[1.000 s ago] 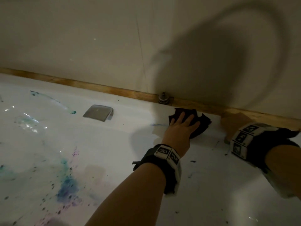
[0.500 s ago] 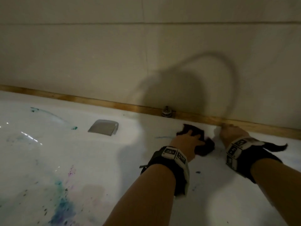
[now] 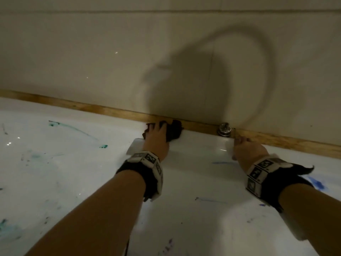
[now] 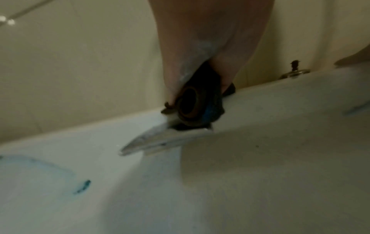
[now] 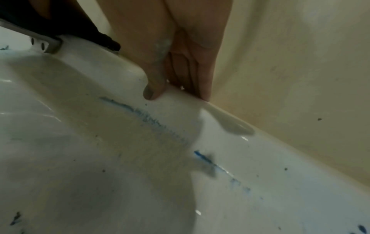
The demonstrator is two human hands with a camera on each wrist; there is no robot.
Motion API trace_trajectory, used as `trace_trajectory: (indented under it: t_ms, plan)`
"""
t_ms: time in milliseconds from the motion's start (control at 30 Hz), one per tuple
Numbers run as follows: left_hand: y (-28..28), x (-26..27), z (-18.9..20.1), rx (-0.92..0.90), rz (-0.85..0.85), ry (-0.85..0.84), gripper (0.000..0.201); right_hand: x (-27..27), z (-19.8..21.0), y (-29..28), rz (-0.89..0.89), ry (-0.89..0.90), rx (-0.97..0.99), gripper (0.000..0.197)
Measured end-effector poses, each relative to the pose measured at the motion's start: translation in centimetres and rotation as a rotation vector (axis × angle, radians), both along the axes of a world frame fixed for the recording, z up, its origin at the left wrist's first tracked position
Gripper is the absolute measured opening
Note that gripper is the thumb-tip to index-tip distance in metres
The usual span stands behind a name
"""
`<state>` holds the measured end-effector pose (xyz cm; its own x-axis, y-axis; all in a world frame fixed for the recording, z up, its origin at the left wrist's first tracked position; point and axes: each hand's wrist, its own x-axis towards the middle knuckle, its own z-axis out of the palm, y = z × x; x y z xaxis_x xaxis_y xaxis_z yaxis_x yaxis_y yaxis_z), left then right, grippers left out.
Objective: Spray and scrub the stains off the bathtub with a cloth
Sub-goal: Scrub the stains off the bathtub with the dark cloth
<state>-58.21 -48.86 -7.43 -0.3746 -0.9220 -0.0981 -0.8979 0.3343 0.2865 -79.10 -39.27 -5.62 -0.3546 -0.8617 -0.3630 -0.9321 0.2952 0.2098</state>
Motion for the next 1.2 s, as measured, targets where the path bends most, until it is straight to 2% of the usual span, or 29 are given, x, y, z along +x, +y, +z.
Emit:
trace_trajectory:
  t_ms: [100,200,300,367,433,533,633,700,833,900,1000,1100,1200]
  plan:
    - [0.7,-1.2,-1.1,-0.048,-0.123,-0.05,0.058,0.4,0.4,-0.3,0.018,0.047,0.007,0.043]
    - [2.4,-1.9,-1.0,0.007,-0.266,-0.041,0.059,0.9,0.9,-0.4,0.023,0.08,0.044,0.044]
    - [4.6,-1.5,1.1,0.11,-0.328,-0.049,0.049,1.2,1.1,-0.7,-0.045,-0.034,0.051,0.044]
    - [6.7,-0.4,2.7,0.207,-0.325,0.037,0.039,1.4,1.9,-0.4,-0.107,-0.135,-0.01,0.041]
    - [9.3,2.0,3.9,0.26,-0.206,0.252,0.035,1.6,2.0,0.7,-0.107,-0.173,-0.05,0.042]
    - [13.0,7.1,6.9,0.303,0.102,0.648,0.04,4.4,2.7,4.2,-0.018,-0.242,-0.046,0.053]
    - [16.2,12.0,11.1,0.309,0.268,0.811,0.04,10.7,4.3,9.1,-0.043,-0.51,-0.083,0.043]
    - [18.3,14.8,13.1,0.306,0.277,0.799,0.039,15.1,5.7,11.7,-0.121,-0.76,-0.153,0.039]
    - [23.1,19.3,16.1,0.343,0.283,0.716,0.055,23.7,10.3,15.5,-0.374,-1.307,-0.143,0.046]
    - [25.4,21.2,17.8,0.365,0.253,0.673,0.059,27.8,13.7,16.6,-0.465,-1.478,-0.12,0.044]
    - [28.0,23.9,20.9,0.411,0.217,0.668,0.063,32.2,18.1,17.9,-0.464,-1.54,-0.119,0.041]
    - [30.0,26.6,24.8,0.438,0.159,0.674,0.067,34.9,21.8,19.9,-0.425,-1.511,-0.144,0.042]
    - [32.1,29.1,28.0,0.485,0.091,0.66,0.069,37.2,25.2,22.7,-0.433,-1.492,-0.166,0.035]
